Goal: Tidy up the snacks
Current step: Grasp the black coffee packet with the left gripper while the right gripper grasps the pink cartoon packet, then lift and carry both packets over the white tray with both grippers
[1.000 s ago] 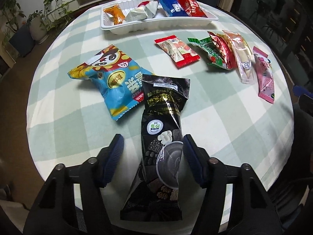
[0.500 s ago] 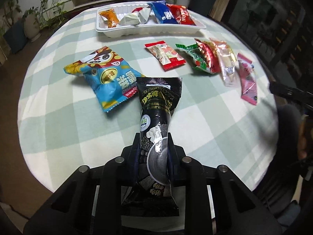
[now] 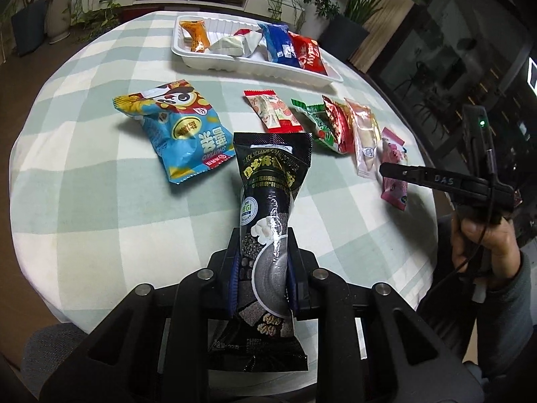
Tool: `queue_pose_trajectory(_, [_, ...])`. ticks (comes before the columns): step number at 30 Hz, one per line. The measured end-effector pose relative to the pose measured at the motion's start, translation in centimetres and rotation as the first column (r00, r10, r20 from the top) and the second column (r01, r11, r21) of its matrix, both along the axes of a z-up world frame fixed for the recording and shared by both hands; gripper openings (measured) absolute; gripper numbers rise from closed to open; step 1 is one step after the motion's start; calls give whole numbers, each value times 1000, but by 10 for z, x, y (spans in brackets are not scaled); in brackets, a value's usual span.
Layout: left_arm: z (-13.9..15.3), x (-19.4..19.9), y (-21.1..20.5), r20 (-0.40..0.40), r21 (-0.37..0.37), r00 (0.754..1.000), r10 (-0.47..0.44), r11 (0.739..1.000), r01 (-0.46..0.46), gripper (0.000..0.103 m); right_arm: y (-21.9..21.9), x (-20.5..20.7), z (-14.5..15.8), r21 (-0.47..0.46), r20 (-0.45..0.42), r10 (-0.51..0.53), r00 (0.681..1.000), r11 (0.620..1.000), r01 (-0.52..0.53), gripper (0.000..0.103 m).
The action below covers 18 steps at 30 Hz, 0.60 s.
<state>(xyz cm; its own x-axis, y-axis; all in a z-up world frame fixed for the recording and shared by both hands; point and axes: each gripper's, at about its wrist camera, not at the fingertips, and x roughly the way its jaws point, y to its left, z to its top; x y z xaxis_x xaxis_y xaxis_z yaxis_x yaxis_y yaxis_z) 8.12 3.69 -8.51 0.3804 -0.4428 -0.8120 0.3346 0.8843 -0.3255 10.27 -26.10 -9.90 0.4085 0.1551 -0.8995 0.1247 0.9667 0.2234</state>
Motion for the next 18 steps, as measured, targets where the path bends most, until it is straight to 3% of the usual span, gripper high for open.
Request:
queue_pose_trajectory(7, [-1,1,1,3,-10,1000,7,1000,-7,20,-4,-1,-2,-44,20,23,1000,999,-22,23])
queue_pose_trajectory(18, [6,3,6,13,-50,1000,24,998,-23,20,-15,-17,15,6,86,-6,996,1000,6,18])
